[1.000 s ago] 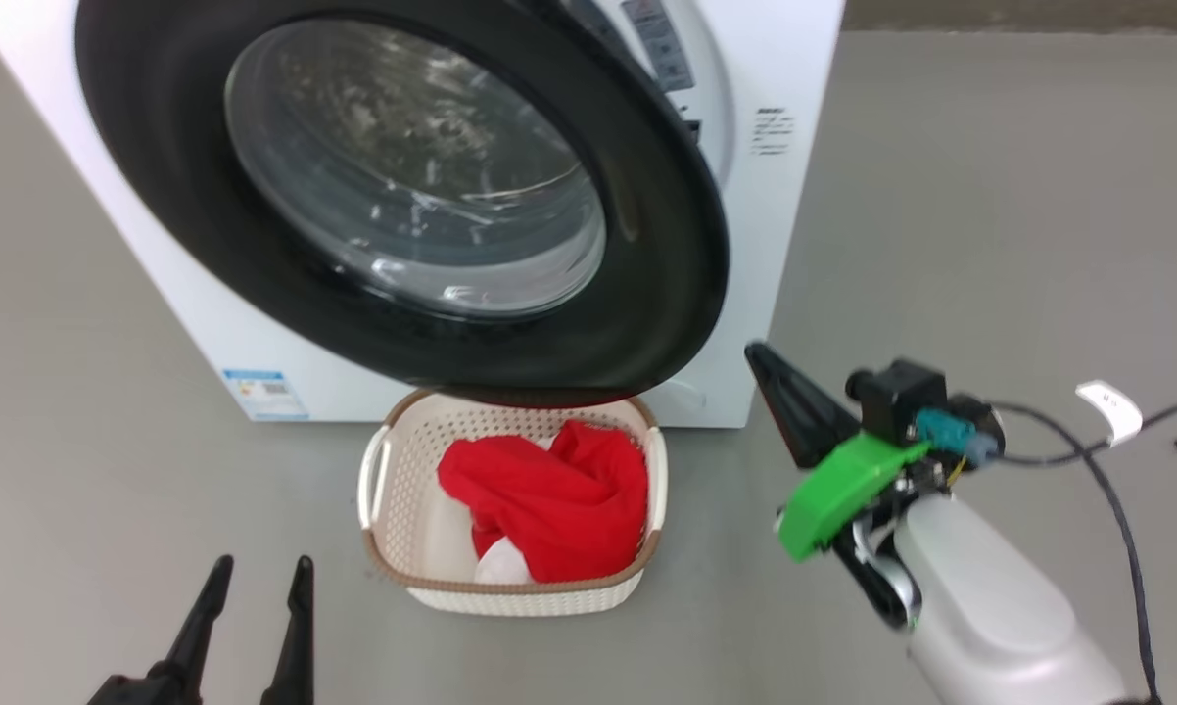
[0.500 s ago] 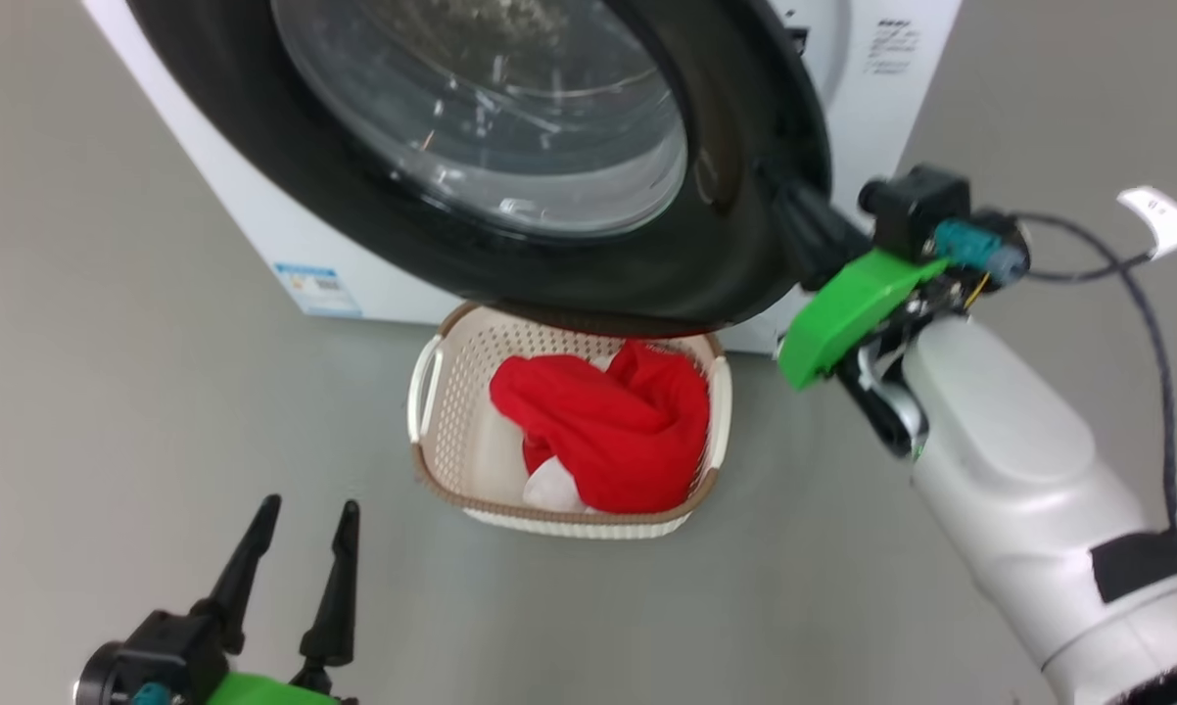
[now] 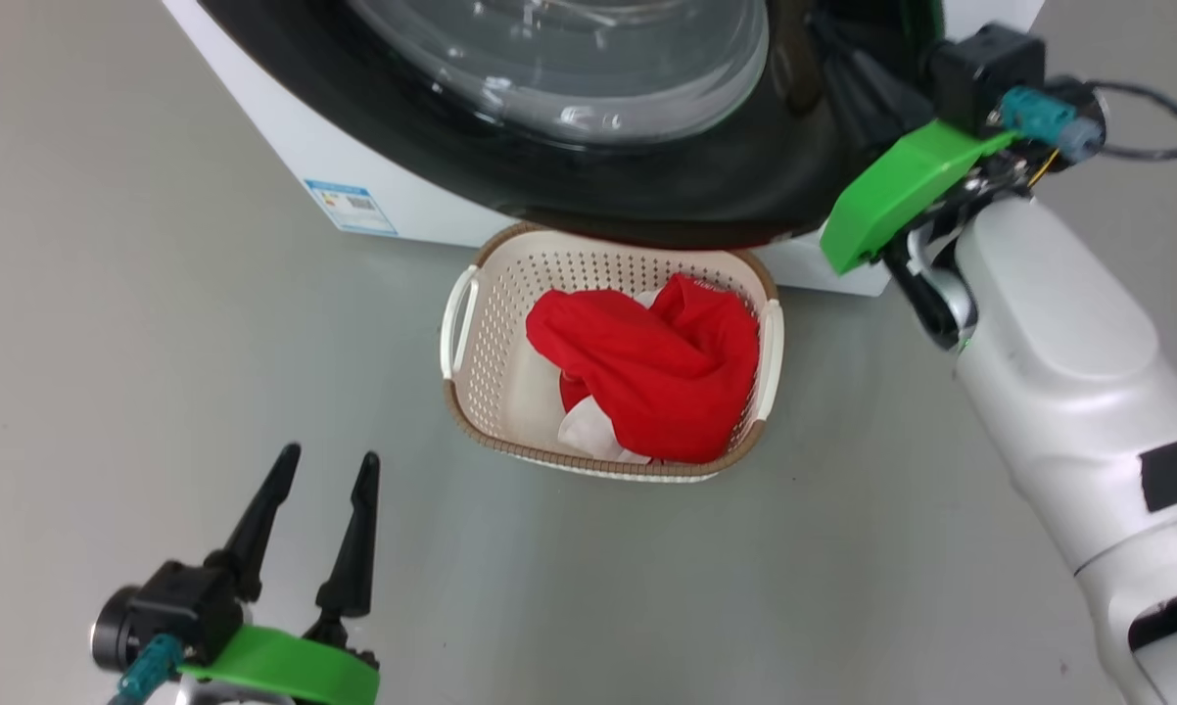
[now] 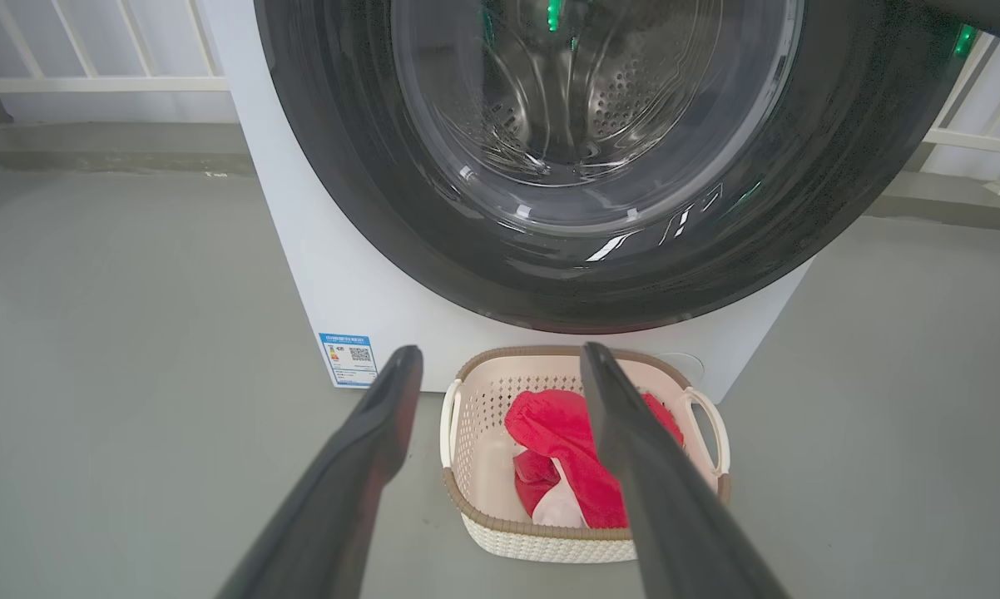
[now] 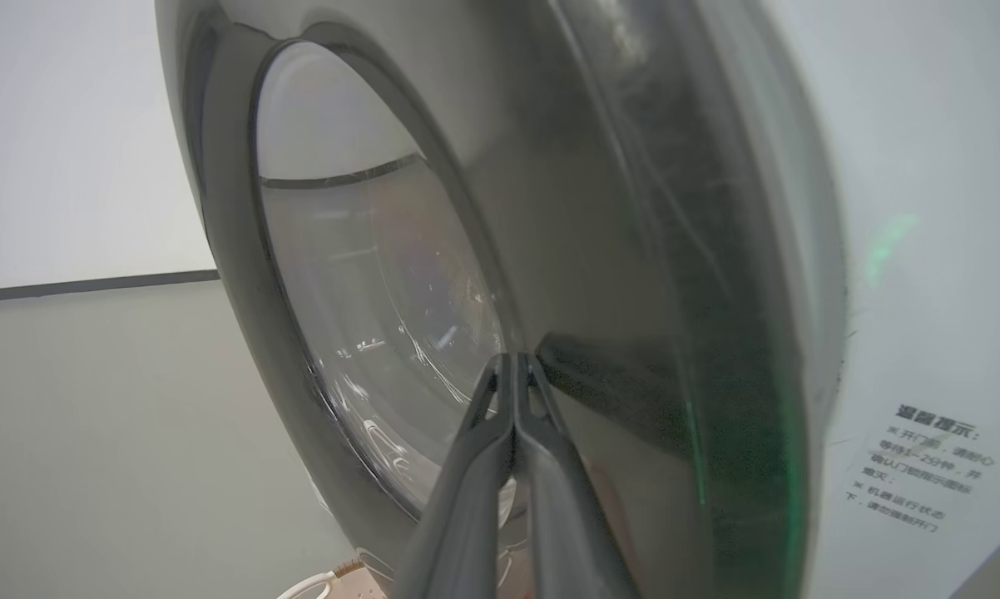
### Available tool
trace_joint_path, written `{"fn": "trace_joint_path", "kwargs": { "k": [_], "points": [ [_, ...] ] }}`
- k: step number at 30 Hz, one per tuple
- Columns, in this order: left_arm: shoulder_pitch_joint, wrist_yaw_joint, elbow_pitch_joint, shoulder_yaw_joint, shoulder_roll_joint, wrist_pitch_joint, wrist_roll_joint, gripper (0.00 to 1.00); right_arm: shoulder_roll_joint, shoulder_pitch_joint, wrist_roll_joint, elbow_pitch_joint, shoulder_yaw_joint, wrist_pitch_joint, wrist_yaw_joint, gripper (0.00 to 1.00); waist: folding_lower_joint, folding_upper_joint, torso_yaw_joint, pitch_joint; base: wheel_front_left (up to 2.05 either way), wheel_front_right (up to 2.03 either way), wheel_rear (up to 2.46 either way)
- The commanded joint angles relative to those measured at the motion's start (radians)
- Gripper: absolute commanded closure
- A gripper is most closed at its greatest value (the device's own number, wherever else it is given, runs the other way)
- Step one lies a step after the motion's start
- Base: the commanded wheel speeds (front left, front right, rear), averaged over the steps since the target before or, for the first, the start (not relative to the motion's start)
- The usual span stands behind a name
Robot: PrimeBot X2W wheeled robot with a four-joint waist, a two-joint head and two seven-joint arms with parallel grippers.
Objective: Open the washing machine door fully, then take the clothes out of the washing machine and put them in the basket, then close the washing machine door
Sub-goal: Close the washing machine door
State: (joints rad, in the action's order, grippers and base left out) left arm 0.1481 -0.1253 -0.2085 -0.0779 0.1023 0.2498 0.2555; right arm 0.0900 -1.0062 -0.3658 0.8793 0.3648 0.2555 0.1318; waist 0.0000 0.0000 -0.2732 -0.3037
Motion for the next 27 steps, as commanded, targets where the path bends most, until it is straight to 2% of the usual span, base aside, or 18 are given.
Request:
{"fn": "trace_joint_path", "kwargs": {
  "k": [1, 16, 27],
  "points": [
    [0.037, -0.005, 0.019, 0.024, 0.021, 0.012, 0.001, 0.0, -0.009, -0.033, -0.003, -0.016, -0.006, 0.006, -0.001, 1.0, 0.0, 0.0, -0.009, -0.022, 0.0, 0.0, 0.0],
    [0.097, -0.005, 0.014, -0.016, 0.017, 0.012, 0.017, 0.0, 0.007, -0.197, 0.02, 0.031, -0.123, 0.006, -0.001, 1.0, 0.0, 0.0, -0.031, -0.094, 0.0, 0.0, 0.0],
    [0.11, -0.005, -0.002, -0.013, 0.021, 0.012, 0.014, 0.0, -0.022, -0.192, 0.108, 0.034, -0.216, 0.006, -0.001, 1.0, 0.0, 0.0, -0.024, -0.083, 0.0, 0.0, 0.0]
  ]
}}
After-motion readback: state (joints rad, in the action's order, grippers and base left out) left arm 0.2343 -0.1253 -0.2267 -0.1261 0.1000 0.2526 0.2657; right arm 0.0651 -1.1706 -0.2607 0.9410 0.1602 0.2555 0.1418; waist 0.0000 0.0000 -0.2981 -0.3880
